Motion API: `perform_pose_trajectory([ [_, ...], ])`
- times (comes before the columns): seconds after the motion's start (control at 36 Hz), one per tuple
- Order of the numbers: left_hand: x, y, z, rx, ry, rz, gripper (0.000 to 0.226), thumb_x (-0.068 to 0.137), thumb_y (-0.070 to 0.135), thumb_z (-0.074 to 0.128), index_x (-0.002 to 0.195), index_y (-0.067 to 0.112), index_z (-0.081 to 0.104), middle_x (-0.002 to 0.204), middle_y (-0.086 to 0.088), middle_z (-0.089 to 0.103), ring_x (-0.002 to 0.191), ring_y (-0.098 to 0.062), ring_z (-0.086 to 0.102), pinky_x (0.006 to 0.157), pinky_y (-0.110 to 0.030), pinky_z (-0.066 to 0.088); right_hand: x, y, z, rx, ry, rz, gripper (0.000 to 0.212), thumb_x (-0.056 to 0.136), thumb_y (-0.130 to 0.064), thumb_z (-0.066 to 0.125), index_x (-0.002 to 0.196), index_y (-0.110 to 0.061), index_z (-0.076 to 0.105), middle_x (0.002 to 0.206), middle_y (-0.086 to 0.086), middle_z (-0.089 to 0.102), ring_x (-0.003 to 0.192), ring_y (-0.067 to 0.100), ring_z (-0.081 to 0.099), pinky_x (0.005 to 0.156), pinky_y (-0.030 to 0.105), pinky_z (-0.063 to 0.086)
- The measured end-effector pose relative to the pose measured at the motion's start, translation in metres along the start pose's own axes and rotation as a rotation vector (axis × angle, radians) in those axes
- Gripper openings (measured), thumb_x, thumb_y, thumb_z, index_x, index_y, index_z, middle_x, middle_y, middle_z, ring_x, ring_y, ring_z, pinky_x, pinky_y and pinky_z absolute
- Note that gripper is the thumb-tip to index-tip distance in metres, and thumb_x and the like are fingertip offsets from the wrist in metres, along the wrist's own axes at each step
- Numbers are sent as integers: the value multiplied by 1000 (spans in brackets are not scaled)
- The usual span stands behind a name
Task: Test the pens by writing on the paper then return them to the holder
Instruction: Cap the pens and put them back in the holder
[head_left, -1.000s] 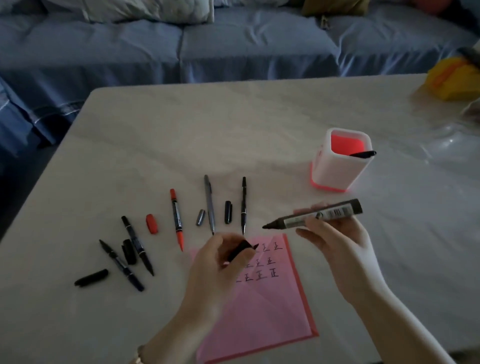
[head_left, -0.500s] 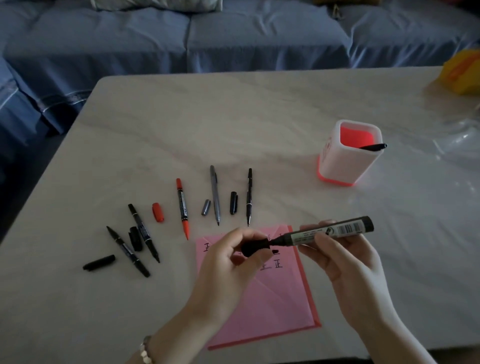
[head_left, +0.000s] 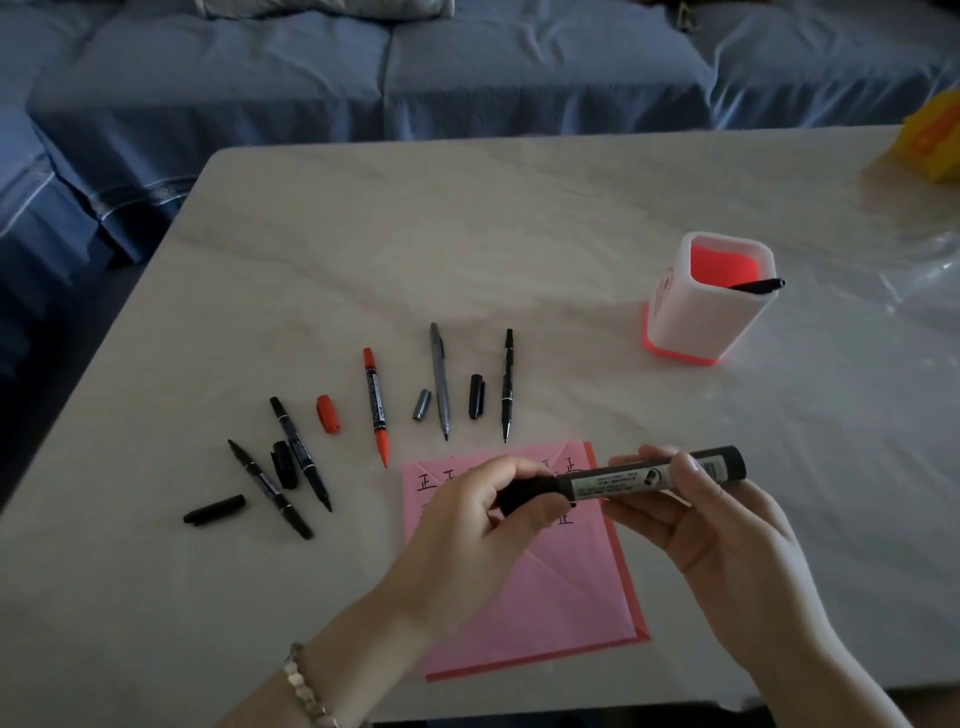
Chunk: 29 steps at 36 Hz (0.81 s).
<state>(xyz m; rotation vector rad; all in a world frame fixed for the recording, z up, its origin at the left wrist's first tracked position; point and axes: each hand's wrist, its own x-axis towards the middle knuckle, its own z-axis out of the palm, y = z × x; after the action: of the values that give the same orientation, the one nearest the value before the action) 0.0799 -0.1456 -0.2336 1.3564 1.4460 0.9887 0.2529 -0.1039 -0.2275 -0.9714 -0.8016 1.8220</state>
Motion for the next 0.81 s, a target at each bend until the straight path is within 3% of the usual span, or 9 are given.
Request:
perform_pose_trajectory([
  [0.08,-1,4,-2,-61,-50,-1,8,82,33,56,85,27,61,61,16,57,52,0,46,51,-13,37,0,-1,0,11,-33,5,54,39,-46,89,77,-10,74,84,18,72,80,31,70,67,35,58],
  [0.19,0,11,-2,-98,-87,7,21,77,42,49,78,21,52,49,13,43,46,-3,31,47,-16,29,0,-5,0,21,-80,-18,48,45,-44,87,78,-11,73,84,17,73,80,31,70,68,36,58],
  [0.31,5,15,-5,-98,-133,-17,19,77,44,49,72,26,48,51,12,41,47,-4,31,49,-17,29,2,-8,1,22,-69,-47,47,46,-43,86,78,-11,73,83,17,73,78,30,70,66,36,58],
  [0.42,10,19,-3,124,-115,126,22,84,40,48,82,19,47,61,-2,49,54,-12,40,52,-31,34,2,-4,1,105,-26,-29,49,42,-42,88,77,-11,72,83,16,72,74,27,71,64,32,58],
  [0.53,15,16,2,375,-104,317,35,88,47,47,90,12,49,71,2,57,63,-9,49,56,-20,40,2,-1,-2,152,43,12,51,35,-42,90,73,-12,73,80,15,72,68,24,71,60,29,58],
  [0.61,21,7,6,501,-83,427,25,89,43,41,91,18,44,73,13,47,68,-6,44,63,-13,37,1,0,-3,158,91,26,50,34,-41,90,71,-13,73,77,14,72,65,22,70,59,28,58],
  [0.67,23,3,9,512,-55,440,21,90,43,41,91,21,41,73,15,45,68,-6,44,63,-12,35,1,-3,-1,170,133,41,39,45,-36,84,72,-10,71,72,13,71,60,20,69,56,26,57],
  [0.72,24,3,15,412,-29,364,29,90,47,43,91,18,44,69,14,47,63,-4,45,56,-12,34,4,-6,2,138,194,38,30,63,-31,67,78,-5,64,66,9,69,55,16,66,54,23,56],
  [0.81,28,7,26,303,-9,233,34,87,51,41,93,17,46,69,11,51,58,-3,47,52,-15,33,11,-6,11,-5,188,58,23,77,-21,58,86,0,61,69,6,68,63,12,66,62,20,57],
])
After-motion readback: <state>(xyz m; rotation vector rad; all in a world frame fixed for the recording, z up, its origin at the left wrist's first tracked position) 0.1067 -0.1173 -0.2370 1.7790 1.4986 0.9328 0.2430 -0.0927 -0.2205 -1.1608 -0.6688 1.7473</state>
